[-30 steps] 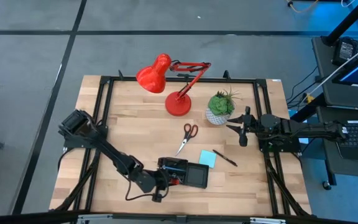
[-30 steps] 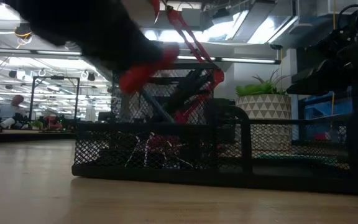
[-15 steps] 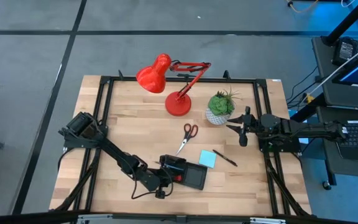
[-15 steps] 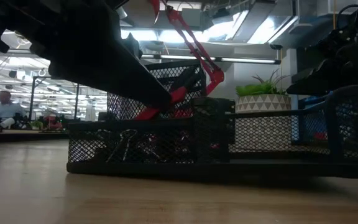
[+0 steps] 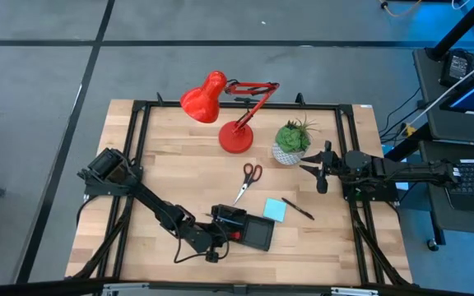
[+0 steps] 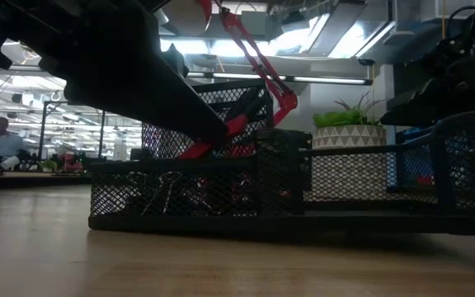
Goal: Pick and place office supplies into organizer
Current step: Put the orange eraser into the black desk organizer, then put the black pen into the black desk organizer
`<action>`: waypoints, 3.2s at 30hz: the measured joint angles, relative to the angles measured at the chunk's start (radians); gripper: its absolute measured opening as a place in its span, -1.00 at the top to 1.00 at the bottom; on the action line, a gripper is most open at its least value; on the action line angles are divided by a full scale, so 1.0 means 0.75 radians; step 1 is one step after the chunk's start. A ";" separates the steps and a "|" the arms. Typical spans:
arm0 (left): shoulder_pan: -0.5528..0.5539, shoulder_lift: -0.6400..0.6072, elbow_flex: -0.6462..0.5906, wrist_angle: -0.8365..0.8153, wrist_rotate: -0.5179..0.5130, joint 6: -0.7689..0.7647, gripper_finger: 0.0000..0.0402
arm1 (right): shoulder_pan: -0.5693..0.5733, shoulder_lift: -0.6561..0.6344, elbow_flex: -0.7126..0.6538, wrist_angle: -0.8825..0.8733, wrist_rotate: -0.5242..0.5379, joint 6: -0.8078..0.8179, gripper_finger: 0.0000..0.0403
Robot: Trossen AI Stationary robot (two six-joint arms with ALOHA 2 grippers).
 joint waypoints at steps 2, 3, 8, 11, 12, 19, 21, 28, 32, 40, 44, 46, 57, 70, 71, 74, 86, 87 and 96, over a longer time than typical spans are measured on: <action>0.000 0.000 0.004 -0.001 0.000 -0.001 0.62 | 0.000 0.000 0.000 0.000 0.000 -0.001 0.39; 0.000 0.002 0.008 -0.001 0.001 -0.001 0.62 | 0.000 0.000 0.000 0.000 0.000 -0.002 0.39; 0.000 0.004 0.035 -0.009 0.020 -0.012 0.62 | 0.000 0.000 0.000 0.001 0.000 -0.003 0.39; 0.001 0.005 0.041 -0.010 0.031 -0.013 0.61 | 0.000 0.000 0.000 0.000 0.000 -0.003 0.39; 0.001 0.005 0.041 -0.011 0.033 -0.012 0.61 | 0.000 0.000 0.000 0.000 0.000 -0.003 0.39; -0.002 0.003 0.044 -0.045 0.026 -0.002 0.47 | 0.000 0.000 0.000 0.000 0.000 -0.003 0.39; -0.003 0.003 0.044 -0.040 0.025 -0.002 0.41 | 0.000 0.000 0.000 0.000 0.000 -0.003 0.39; -0.003 0.001 0.045 -0.036 0.025 0.026 0.32 | 0.000 0.000 0.000 0.000 0.000 -0.003 0.39; -0.001 -0.026 0.062 -0.047 0.036 0.035 0.33 | 0.000 0.000 0.000 0.000 0.000 -0.003 0.39; -0.001 -0.168 0.085 -0.045 0.084 0.052 0.34 | 0.000 0.000 0.000 0.001 0.000 -0.004 0.39; -0.002 -0.274 0.087 -0.082 0.089 0.151 0.35 | 0.000 0.000 0.000 0.001 0.000 -0.005 0.39; -0.002 -0.331 0.087 -0.103 0.088 0.231 0.35 | 0.000 0.001 0.000 0.000 0.000 -0.008 0.39; 0.032 -0.582 0.087 -0.490 -0.185 0.337 0.35 | 0.000 0.001 0.000 0.001 0.000 0.000 0.39; 0.380 -0.791 -0.155 -0.461 0.158 0.298 0.49 | 0.007 0.000 0.000 0.002 -0.072 0.137 0.39; 0.402 -0.797 -0.189 -0.426 0.173 0.311 0.50 | 0.011 0.000 0.000 0.002 -0.072 0.138 0.39; 0.464 -0.801 -0.302 -0.286 0.217 0.370 0.53 | 0.027 0.000 0.000 0.019 -0.071 0.144 0.39; 0.741 -0.801 -0.695 0.334 0.572 0.362 0.54 | 0.203 0.113 0.040 0.238 -0.045 -0.004 0.39; 0.752 -0.801 -0.718 0.362 0.572 0.361 0.54 | 0.214 0.144 0.062 0.221 -0.014 -0.002 0.39; 0.788 -0.801 -0.832 0.465 0.571 0.274 0.54 | 0.350 0.567 0.405 -0.018 0.141 0.081 0.39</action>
